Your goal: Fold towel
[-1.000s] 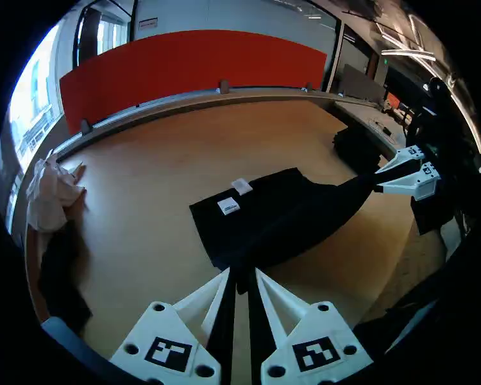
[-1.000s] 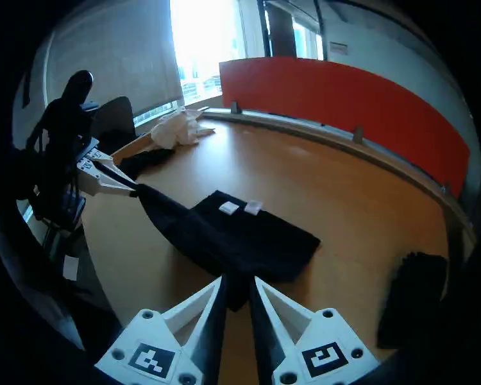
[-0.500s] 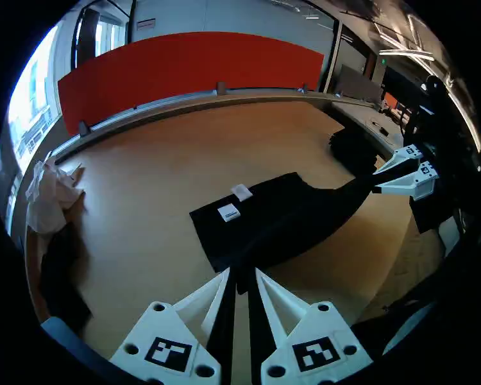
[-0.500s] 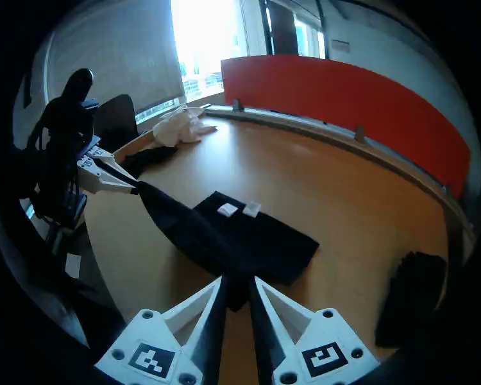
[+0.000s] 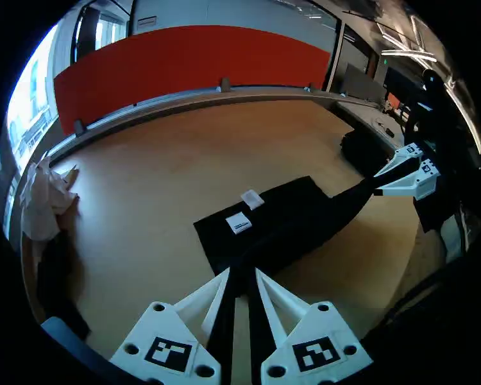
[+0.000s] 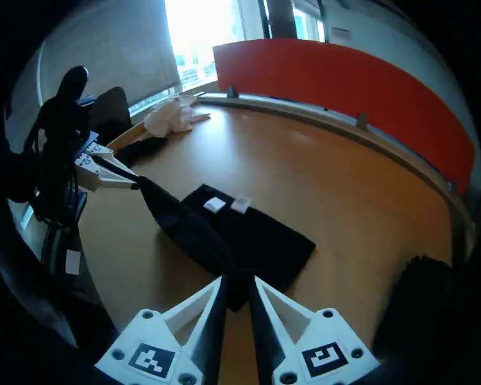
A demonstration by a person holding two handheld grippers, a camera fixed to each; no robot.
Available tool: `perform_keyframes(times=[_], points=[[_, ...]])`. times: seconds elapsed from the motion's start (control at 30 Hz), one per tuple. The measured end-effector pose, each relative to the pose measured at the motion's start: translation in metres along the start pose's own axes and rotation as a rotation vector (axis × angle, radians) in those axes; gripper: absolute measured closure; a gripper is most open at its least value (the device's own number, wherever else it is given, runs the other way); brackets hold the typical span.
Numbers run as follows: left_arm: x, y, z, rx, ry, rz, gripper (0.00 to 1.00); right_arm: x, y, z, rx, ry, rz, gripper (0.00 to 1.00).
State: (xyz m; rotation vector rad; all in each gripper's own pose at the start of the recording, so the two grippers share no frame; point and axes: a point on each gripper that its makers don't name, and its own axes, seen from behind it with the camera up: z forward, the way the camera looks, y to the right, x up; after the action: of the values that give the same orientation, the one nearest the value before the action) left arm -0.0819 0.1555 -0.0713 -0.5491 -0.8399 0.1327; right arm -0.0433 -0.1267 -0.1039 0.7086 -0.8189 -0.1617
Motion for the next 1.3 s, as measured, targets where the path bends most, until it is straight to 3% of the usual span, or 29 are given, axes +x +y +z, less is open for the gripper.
perform_keyframes(times=[0.47, 0.77, 1.03, 1.17, 1.3], points=[[-0.002, -0.018, 0.052, 0.008, -0.031, -0.014, 0.88, -0.010, 0.037, 0.044, -0.016, -0.062, 0.044, 0.78], [-0.009, -0.023, 0.074, 0.010, -0.052, 0.000, 0.88, -0.020, 0.050, 0.063, -0.025, -0.092, 0.070, 0.78], [-0.013, -0.033, 0.095, 0.039, -0.062, -0.017, 0.88, -0.026, 0.061, 0.084, -0.049, -0.106, 0.100, 0.77], [-0.012, -0.036, 0.103, 0.051, -0.063, -0.010, 0.87, -0.027, 0.068, 0.089, -0.079, -0.101, 0.083, 0.74], [-0.012, -0.040, 0.109, 0.067, -0.069, 0.011, 0.84, -0.027, 0.074, 0.093, -0.107, -0.101, 0.058, 0.63]])
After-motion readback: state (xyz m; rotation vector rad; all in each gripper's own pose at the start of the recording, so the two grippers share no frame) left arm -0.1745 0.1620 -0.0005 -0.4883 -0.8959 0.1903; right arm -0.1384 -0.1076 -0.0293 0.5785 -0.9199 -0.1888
